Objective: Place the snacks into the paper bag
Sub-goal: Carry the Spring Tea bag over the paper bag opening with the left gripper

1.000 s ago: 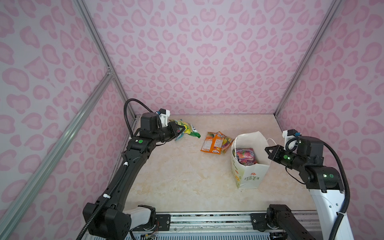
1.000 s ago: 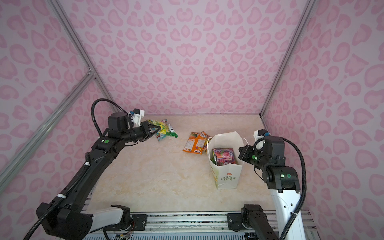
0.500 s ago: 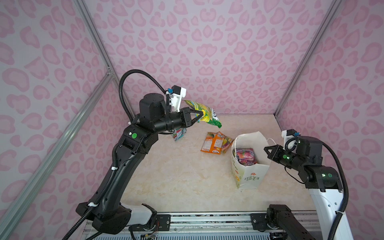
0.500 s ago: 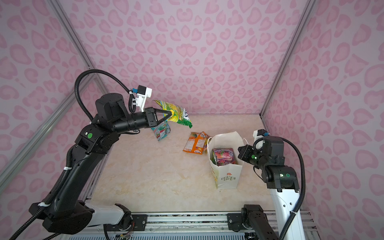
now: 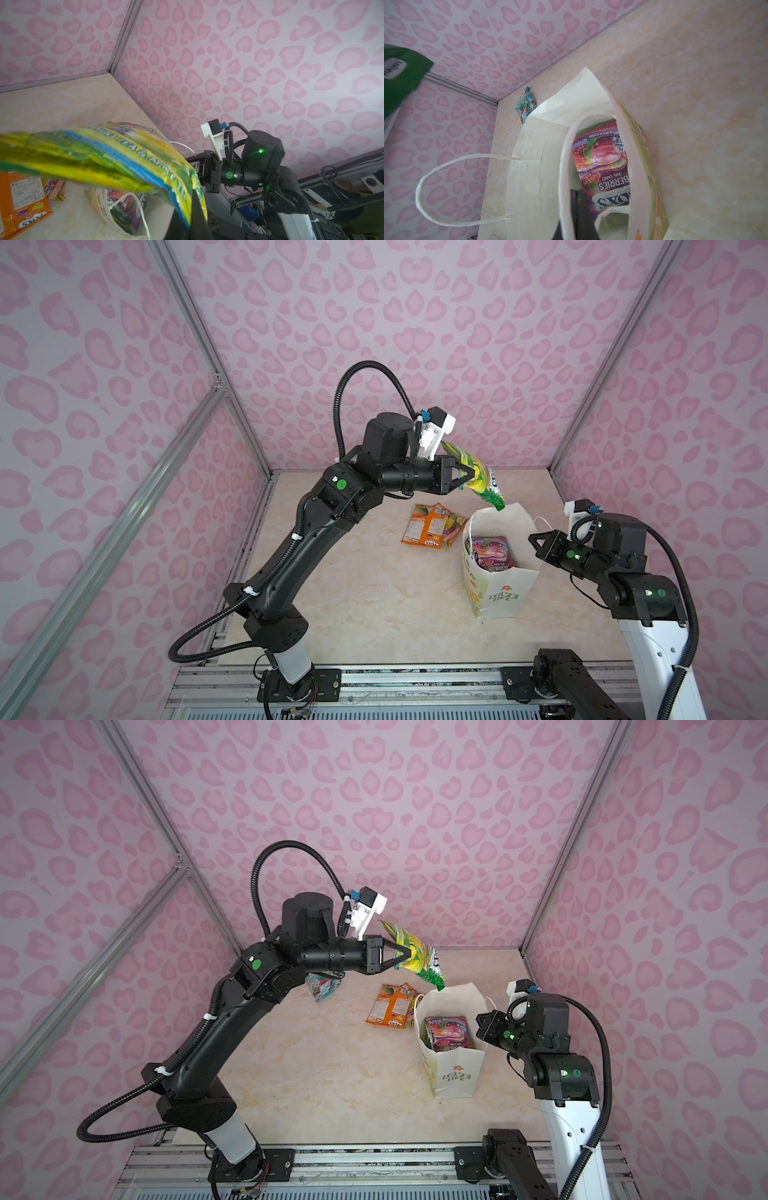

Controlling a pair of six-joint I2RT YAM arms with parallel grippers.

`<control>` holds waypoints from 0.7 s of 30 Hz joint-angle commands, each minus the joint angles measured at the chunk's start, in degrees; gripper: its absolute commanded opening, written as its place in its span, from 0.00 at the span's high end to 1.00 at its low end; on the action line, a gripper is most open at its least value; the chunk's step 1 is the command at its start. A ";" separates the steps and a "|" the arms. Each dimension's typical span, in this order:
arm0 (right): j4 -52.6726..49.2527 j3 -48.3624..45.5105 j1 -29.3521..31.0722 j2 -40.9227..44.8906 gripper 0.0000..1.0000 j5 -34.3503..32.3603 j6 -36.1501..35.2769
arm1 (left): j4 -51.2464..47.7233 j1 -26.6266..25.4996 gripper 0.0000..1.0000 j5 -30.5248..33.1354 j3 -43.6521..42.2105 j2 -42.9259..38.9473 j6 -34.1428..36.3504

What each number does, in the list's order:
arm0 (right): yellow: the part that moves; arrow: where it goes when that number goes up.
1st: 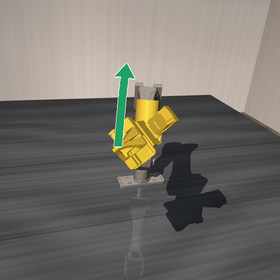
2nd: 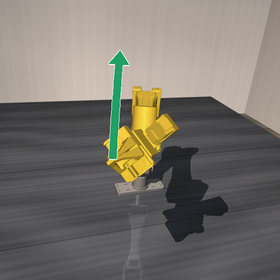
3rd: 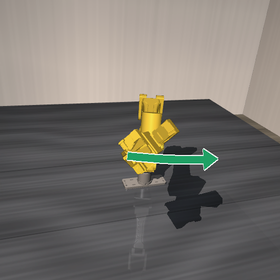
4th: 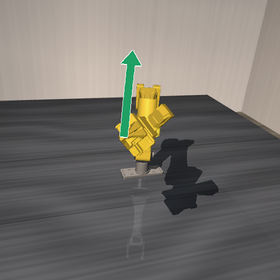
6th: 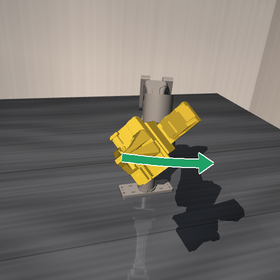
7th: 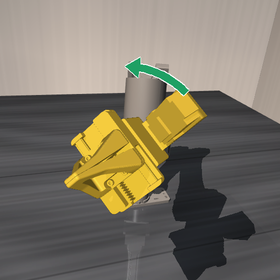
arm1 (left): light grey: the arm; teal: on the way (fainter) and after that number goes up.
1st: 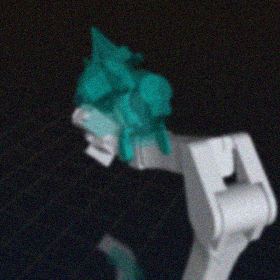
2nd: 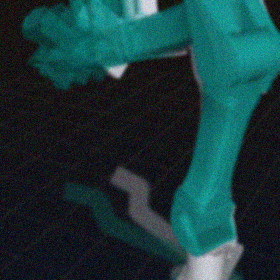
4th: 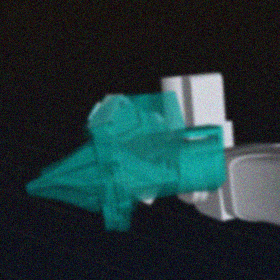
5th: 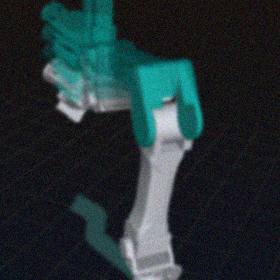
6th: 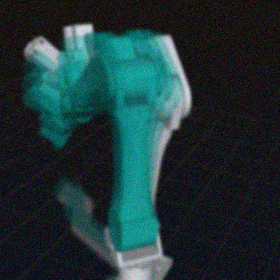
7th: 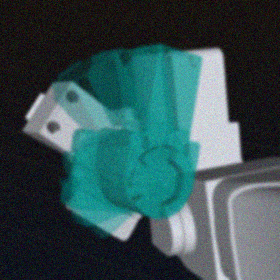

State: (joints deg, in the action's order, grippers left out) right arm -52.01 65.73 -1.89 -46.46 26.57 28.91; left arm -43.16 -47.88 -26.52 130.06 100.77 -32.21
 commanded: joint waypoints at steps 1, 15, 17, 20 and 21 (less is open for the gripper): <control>0.62 -0.29 0.05 0.05 1.00 -0.20 -0.52 | -1.43 -2.47 0.97 0.98 2.49 2.32 2.40; 1.19 -0.44 0.07 0.23 1.00 0.02 -0.08 | -7.72 -6.96 0.97 2.86 5.73 11.53 4.11; 1.12 -0.43 0.05 0.23 1.00 0.06 -0.11 | -7.99 -7.03 0.97 2.81 5.73 12.55 4.04; 1.21 -0.47 0.09 0.23 1.00 0.06 -0.09 | -8.04 -7.55 0.97 2.87 5.73 14.29 4.09; 1.27 -0.55 0.05 0.29 1.00 0.07 -0.08 | -8.19 -7.79 0.97 3.04 5.82 15.00 4.17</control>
State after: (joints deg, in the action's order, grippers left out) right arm -51.72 65.23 -1.89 -46.28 26.61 29.10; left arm -51.37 -55.20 -23.59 135.13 114.41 -28.88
